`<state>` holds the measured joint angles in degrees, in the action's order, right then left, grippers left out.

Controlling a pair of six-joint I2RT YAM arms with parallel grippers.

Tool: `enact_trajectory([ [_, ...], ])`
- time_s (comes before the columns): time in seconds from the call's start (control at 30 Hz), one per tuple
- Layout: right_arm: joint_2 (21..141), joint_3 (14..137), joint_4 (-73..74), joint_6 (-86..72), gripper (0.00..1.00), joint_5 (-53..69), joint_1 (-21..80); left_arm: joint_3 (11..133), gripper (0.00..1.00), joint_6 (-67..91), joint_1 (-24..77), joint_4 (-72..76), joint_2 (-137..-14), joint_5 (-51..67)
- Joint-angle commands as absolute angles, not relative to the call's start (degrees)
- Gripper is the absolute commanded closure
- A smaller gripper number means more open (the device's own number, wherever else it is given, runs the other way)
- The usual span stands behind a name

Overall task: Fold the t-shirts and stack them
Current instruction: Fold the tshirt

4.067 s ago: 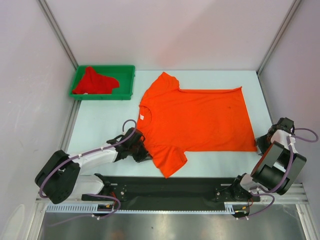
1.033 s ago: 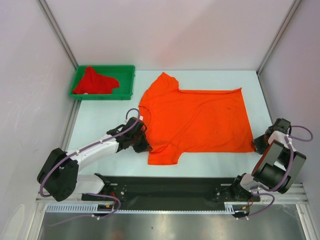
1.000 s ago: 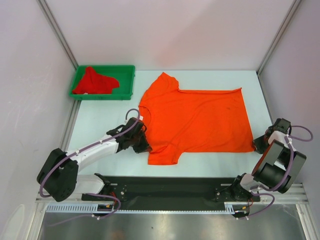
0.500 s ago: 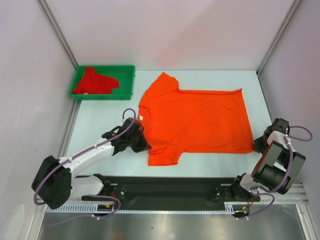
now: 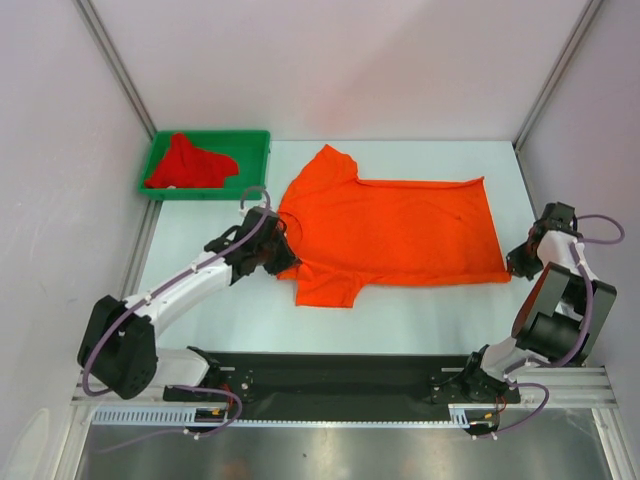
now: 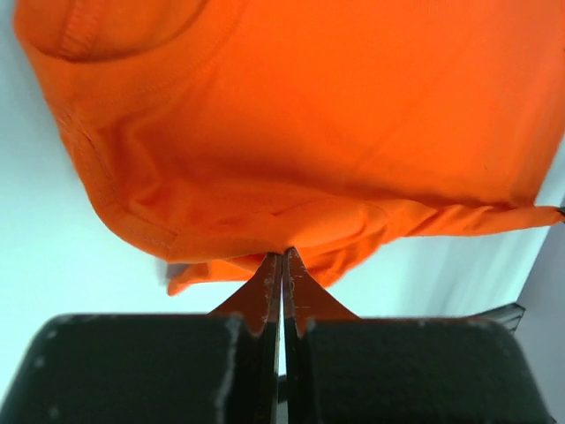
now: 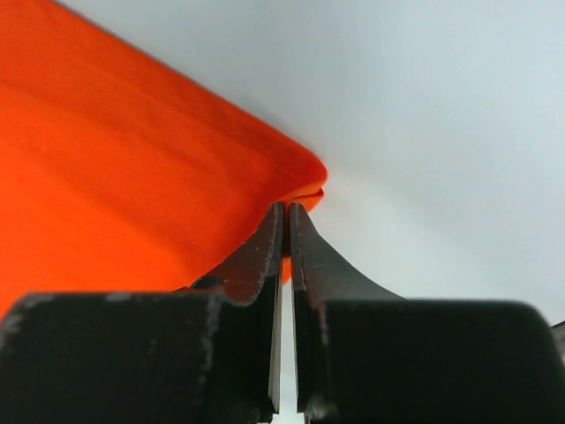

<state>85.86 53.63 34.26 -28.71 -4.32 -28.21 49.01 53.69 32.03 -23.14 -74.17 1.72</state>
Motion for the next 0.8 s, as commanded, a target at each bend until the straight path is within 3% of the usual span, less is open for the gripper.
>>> enact_trajectory([
  [0.0,88.3,59.6,35.8,-28.7,1.00,-6.1,-26.9,51.5,1.00,51.8,28.8,-21.2,-76.1,2.0],
  [0.77,102.7,73.0,37.7,-27.2,1.00,-4.9,-22.4,62.9,1.00,47.5,20.7,-20.7,-91.2,6.8],
])
